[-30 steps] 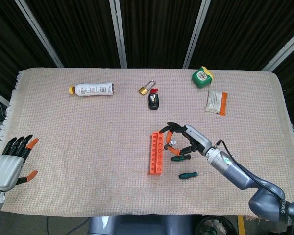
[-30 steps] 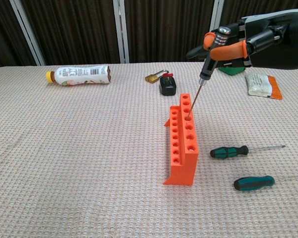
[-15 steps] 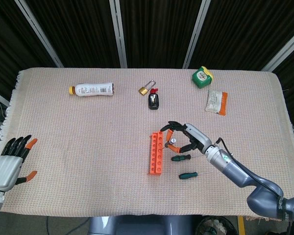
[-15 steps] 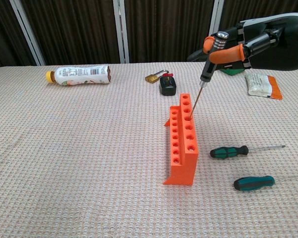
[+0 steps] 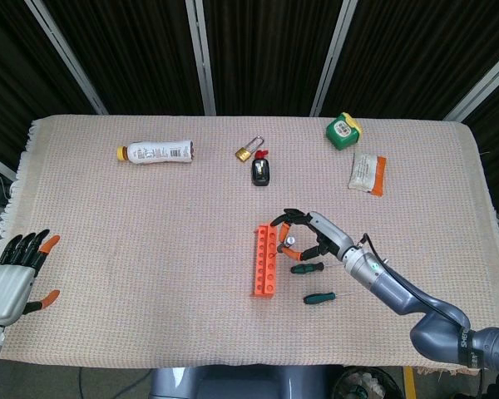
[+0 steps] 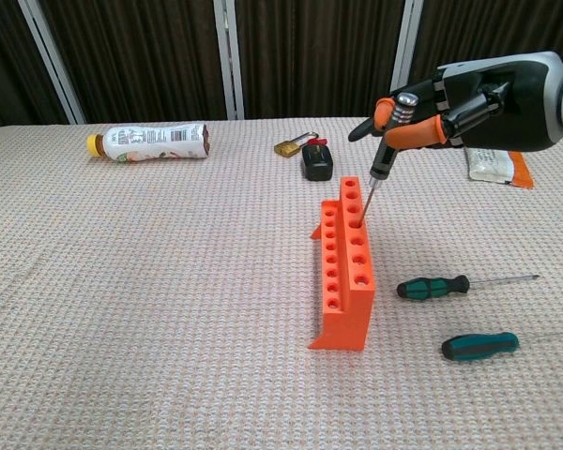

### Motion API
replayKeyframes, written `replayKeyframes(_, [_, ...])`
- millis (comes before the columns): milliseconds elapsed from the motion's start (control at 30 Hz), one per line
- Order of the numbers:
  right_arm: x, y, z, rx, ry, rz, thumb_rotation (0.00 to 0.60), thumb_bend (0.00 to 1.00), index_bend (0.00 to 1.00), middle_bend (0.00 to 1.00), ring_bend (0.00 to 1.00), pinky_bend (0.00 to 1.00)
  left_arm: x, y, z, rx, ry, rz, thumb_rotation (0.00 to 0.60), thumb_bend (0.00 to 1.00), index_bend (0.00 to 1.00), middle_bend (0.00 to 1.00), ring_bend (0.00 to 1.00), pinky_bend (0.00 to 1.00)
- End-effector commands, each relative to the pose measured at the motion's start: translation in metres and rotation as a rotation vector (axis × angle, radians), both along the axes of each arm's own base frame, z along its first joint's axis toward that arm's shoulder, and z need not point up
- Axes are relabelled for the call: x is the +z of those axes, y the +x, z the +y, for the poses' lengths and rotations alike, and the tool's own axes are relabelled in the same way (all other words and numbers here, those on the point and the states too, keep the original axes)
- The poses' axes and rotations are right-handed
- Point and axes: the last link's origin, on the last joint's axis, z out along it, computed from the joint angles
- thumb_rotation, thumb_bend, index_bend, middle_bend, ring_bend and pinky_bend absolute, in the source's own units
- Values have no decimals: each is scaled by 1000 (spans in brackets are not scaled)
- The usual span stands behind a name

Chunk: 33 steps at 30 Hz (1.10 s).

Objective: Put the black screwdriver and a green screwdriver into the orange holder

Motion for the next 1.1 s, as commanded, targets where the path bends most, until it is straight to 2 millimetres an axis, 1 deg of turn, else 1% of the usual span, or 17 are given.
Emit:
replayKeyframes(33, [-7,0,-3,11,-3,29,600,442,594,248,0,0,0,0,0,1,-2,-2,600,191,88,0,0,0])
replayKeyframes(433, [-24,7,0,53,-13,92,600,442,594,248,0,0,0,0,2,4,-2,4,600,192,88,0,0,0])
replayKeyframes(700, [-30,12,1,60,-13,111,600,442,594,248,0,0,0,-2,2,11,3,2,600,190,88,0,0,0])
replayKeyframes(1100, [-41,12,0,43,-14,134,600,442,593,246,0,0,-1,-5,1,20,-2,-1,600,190,88,0,0,0])
